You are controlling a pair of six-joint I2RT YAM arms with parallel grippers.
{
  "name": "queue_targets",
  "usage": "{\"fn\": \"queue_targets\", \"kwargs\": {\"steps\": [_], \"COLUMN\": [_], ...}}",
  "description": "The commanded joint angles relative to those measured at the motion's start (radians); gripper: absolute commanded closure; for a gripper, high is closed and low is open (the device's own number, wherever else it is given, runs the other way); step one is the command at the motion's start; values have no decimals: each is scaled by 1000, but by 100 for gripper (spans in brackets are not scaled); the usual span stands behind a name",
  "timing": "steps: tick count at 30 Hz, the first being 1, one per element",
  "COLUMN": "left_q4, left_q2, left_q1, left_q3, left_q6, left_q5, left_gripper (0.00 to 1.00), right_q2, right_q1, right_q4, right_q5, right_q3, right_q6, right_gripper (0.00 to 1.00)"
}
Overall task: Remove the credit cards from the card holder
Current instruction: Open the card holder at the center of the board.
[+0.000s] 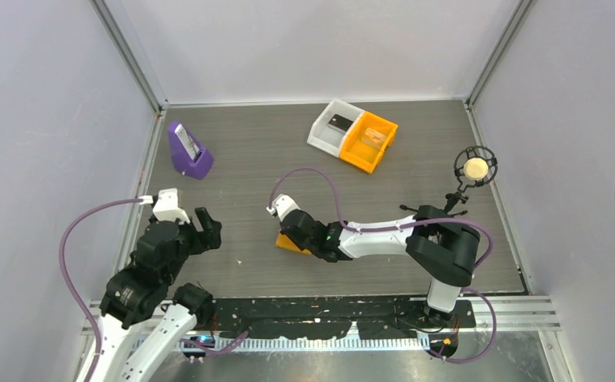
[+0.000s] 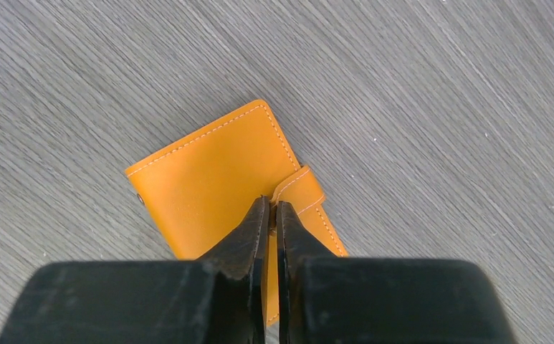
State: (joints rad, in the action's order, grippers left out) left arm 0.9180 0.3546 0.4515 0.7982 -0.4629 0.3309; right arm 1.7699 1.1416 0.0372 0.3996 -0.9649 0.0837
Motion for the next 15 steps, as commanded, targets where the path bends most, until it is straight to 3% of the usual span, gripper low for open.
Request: {"fn": "queue_targets", "kwargs": {"steps": [1,9,15], "left_q4": [-19,-93,-187], "left_q2": [19,77,133], "left_q1": [-4,-3,-2], "left_q3": [-7,-97,-212], "left_q6": [-30,-140,-224], "left_q5": [-65,-218,-326], "left_gripper": [22,27,28], "right_q2": [-50,-129,-171], "right_q1": [-5,-55,-232], "right_q4": [9,35,120], "right_q5": [-28,-162,-473], "right_q3": [29,27,111], "right_q6": [44,218,431], "right_gripper": [95,95,95]}}
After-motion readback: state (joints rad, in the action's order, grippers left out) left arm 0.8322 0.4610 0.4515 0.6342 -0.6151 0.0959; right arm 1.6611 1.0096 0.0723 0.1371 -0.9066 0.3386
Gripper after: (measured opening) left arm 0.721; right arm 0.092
